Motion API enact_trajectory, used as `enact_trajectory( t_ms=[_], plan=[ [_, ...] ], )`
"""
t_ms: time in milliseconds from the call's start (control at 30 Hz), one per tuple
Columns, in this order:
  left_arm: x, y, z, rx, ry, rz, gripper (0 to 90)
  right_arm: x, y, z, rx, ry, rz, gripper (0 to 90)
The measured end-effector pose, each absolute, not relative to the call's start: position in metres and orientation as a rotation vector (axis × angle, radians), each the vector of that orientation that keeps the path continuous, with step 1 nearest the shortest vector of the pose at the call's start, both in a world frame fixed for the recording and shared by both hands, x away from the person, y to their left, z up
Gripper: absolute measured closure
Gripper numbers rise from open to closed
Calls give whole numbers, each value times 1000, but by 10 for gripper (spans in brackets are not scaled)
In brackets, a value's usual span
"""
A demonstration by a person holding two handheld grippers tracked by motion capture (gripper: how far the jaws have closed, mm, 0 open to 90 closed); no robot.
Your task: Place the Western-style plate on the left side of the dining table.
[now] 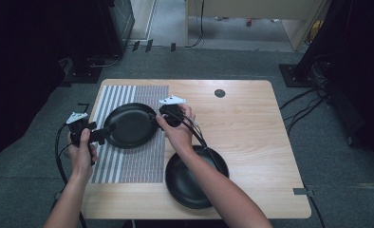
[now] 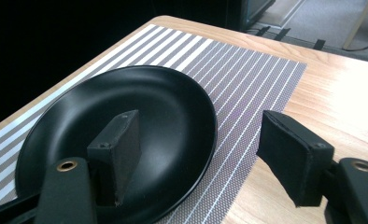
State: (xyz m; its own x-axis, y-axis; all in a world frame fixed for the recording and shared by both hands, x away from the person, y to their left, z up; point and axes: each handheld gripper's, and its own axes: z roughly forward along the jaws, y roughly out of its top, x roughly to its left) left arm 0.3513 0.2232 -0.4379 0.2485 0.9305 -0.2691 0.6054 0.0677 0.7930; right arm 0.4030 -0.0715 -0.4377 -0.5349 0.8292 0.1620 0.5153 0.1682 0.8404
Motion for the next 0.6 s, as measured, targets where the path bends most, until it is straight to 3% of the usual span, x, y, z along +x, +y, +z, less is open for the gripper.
enact_trajectory(
  t_ms=[600],
  plan=[
    [320,212,-429,1661,1412,481,94,374,-111,-426,1273,2098,1329,286]
  ],
)
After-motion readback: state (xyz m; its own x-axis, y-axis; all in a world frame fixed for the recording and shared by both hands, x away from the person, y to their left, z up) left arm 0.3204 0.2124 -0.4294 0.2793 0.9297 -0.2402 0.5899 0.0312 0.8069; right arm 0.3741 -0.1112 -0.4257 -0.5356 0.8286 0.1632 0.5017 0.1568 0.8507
